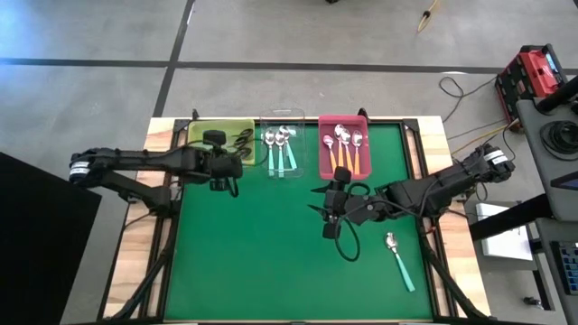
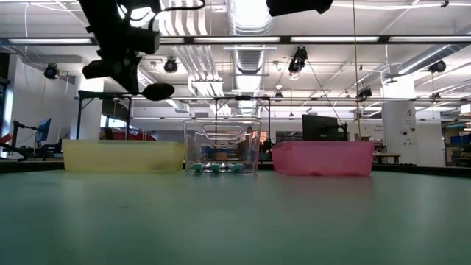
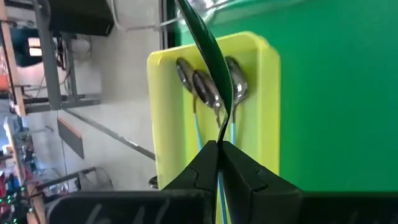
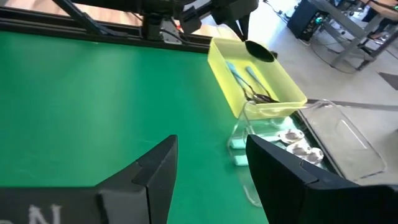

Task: Sort silverware by color (type)
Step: Put the blue spoon into the yellow bin

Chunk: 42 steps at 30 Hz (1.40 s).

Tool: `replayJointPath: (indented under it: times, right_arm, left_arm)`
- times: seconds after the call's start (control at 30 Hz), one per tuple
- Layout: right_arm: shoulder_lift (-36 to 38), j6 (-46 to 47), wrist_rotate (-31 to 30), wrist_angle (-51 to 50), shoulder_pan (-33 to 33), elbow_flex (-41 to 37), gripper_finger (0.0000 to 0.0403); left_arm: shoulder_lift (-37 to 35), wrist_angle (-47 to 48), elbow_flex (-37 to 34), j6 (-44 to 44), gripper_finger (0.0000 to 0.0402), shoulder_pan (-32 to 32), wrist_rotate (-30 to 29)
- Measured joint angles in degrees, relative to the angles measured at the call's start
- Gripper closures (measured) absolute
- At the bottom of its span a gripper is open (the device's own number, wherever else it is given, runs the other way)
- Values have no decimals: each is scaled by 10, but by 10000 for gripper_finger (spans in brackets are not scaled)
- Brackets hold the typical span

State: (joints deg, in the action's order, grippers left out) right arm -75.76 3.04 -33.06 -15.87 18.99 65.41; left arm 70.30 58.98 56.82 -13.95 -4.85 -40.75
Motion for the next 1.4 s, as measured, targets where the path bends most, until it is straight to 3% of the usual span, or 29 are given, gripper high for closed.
replayJointPath:
  times: [0.47, 0.93, 1.17, 1.4]
  right_arm:
    - [0, -84, 9, -1, -62, 0, 220]
    - [1, -159, 173, 12, -211, 0, 220]
    - [1, -166, 196, 12, -250, 0, 220]
    - [1, -166, 215, 16, -259, 0, 220]
  left_arm:
    - [7, -44, 0, -115, 401, -123, 77]
    - [9, -93, -15, -174, 401, -189, 117]
    - [9, -163, -48, -251, 401, -256, 121]
    - [35, -190, -53, -281, 401, -328, 186]
